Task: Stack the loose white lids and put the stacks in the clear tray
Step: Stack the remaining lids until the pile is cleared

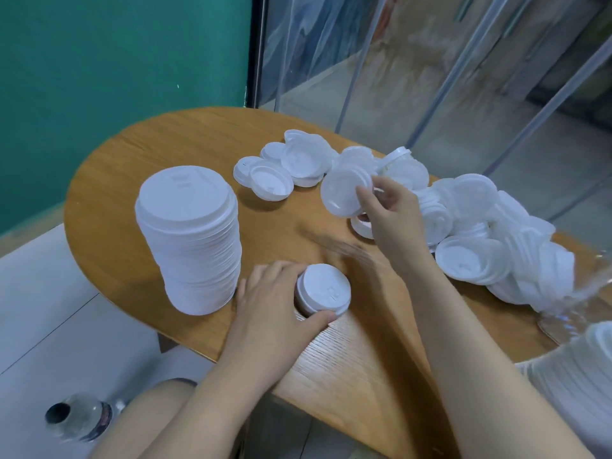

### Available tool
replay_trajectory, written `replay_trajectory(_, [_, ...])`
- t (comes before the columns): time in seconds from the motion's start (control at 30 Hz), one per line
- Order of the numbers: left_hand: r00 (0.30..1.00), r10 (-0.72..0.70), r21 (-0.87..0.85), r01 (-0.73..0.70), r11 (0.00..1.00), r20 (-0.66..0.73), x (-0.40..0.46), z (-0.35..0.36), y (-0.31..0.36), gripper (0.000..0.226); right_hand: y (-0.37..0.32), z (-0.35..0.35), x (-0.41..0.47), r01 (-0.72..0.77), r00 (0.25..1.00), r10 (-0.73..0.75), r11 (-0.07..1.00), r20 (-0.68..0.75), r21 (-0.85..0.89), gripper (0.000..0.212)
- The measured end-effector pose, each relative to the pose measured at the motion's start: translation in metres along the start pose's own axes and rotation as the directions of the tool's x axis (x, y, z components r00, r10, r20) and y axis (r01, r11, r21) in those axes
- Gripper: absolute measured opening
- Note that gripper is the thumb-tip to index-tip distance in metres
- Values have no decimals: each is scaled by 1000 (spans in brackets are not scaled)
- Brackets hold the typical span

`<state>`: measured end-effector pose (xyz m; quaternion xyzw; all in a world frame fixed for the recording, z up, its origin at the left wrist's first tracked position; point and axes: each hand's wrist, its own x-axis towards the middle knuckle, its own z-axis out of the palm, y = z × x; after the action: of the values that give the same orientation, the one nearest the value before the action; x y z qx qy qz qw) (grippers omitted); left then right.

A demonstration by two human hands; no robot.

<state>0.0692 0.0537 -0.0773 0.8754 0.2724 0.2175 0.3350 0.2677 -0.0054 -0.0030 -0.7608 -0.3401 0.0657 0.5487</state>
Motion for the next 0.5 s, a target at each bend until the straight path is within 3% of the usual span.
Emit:
replay_trajectory(0.07, [1000,-11,-7,11,1000,17,1,-2,2,69,0,-16,-28,-54,998,52,996,37,65,15])
replay_trajectory(0.27, [999,-14,-3,14,1000,48,0,-6,6,69,2,-34,-74,-139,980,135,990,144,17,26])
replay_trajectory(0.5, [999,-16,11,16,1000,47,-2,-5,8,68,9,-33,-86,-33,968,96,965,232,-259,32])
